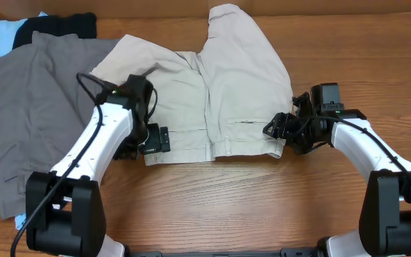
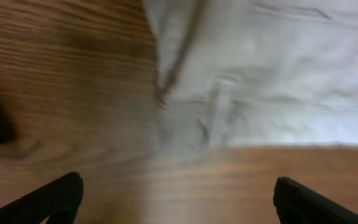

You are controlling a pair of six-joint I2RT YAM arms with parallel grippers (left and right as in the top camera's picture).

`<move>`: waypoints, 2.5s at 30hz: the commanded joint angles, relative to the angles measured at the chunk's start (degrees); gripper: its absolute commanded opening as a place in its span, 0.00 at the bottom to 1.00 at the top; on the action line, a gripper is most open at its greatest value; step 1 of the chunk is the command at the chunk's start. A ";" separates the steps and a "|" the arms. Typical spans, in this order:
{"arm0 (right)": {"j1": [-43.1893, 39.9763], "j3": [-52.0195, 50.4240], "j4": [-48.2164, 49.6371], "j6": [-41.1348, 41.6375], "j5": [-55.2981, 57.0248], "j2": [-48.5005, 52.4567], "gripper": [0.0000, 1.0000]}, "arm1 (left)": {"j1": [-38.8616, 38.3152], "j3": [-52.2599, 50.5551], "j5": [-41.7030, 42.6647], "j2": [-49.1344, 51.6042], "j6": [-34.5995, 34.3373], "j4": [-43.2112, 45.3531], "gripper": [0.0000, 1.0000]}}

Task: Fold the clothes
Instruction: 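Grasp the beige shorts waistband corners with both grippers, then lift the shorts by the waistband and lay them flat, pulling apart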

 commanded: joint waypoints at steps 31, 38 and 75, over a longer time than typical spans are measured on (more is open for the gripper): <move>-1.07 0.31 1.44 1.22 -0.33 -0.28 0.04 | 1.86 -11.37 8.15 -0.20 -3.02 27.78 0.04; -6.88 5.31 -5.99 0.02 -1.33 -5.77 0.04 | 3.69 8.76 7.85 -0.83 2.64 14.84 0.04; -33.77 75.32 -60.61 -11.28 3.34 -28.15 0.04 | 3.74 84.80 3.02 -9.99 7.93 -34.49 0.04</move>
